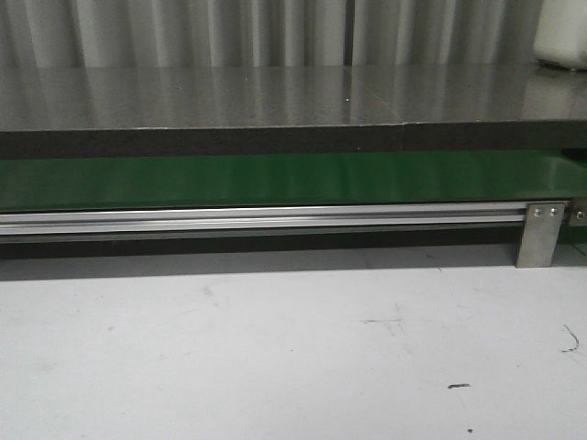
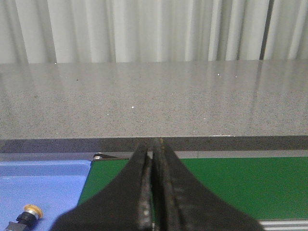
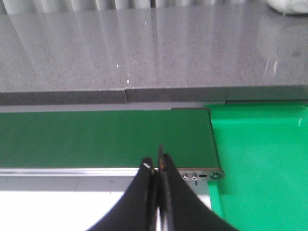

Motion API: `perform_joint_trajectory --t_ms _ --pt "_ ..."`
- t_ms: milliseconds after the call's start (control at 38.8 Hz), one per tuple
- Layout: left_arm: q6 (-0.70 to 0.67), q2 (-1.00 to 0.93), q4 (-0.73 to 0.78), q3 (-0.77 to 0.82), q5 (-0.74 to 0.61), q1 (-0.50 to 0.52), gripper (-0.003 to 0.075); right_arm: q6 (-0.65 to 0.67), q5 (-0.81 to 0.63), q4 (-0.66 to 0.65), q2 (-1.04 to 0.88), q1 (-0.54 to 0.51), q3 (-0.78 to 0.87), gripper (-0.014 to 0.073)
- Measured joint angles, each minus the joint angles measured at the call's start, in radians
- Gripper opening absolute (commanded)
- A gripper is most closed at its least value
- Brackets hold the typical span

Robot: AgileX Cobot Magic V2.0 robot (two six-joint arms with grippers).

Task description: Move button from left to right

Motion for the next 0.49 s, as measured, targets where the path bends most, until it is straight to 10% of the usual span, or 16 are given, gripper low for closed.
perform_joint_trajectory --t_ms 283,489 --pt "0.0 0.002 0.0 -0.002 0.01 0.0 0.067 0.0 0.002 0.0 0.003 0.0 -0.002 0.0608" --pt "0.0 0.002 0.0 -0.002 0.023 0.0 0.0692 0.0 0.002 0.0 0.003 0.0 -0.002 0.0654"
